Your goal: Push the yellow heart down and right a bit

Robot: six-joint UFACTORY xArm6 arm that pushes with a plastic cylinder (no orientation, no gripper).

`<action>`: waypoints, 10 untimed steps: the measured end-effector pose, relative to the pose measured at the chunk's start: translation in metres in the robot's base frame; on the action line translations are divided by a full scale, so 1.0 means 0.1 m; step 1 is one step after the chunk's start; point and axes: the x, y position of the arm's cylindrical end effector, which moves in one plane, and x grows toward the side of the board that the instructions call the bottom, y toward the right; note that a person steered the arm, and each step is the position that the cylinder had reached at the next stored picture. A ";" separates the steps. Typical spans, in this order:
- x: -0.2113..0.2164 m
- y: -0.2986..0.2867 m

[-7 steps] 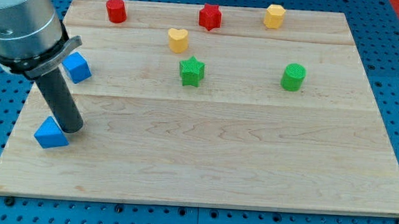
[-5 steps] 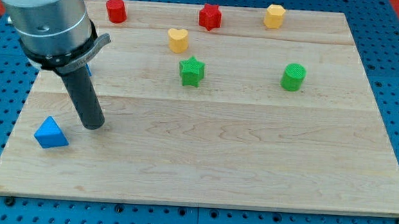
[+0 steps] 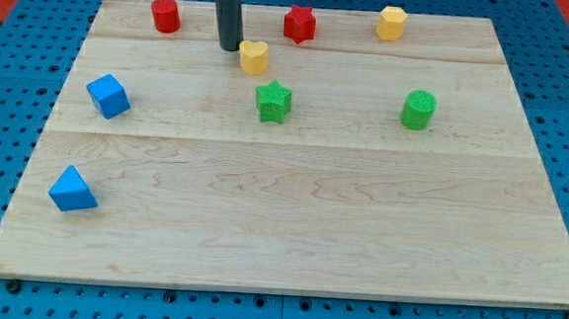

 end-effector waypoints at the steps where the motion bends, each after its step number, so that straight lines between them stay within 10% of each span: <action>1: -0.02 0.19; 10: 0.34 -0.15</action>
